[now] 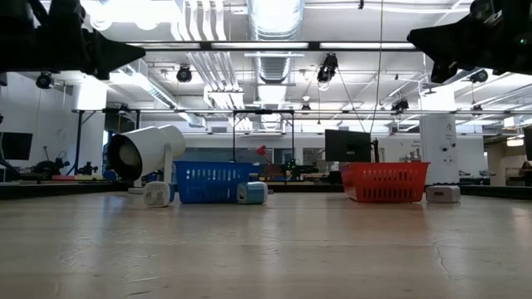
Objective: Pick & Place Office items
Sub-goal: Put the bottom blue charger adapter into the blue bin
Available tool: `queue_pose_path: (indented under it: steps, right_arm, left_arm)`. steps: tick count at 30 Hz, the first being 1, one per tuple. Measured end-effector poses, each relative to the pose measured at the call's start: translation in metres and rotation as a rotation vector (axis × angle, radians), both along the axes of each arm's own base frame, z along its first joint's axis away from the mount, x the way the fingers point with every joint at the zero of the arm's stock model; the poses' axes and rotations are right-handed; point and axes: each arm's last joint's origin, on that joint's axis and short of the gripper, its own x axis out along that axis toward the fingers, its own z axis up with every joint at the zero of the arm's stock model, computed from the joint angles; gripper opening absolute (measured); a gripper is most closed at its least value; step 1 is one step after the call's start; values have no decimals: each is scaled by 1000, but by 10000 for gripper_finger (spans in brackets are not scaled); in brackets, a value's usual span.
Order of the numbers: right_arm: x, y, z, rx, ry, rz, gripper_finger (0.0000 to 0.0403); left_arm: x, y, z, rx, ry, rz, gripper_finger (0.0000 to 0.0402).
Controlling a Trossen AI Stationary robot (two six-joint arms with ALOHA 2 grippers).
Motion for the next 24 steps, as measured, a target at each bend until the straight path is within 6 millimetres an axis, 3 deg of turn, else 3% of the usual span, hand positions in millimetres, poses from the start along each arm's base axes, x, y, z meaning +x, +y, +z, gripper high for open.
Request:
queue_pose_path:
  steps: [24]
  right_arm:
    - [0, 0, -1, -5, 12, -2, 29]
  left_arm:
    - [1, 0, 0, 16, 11, 3, 5]
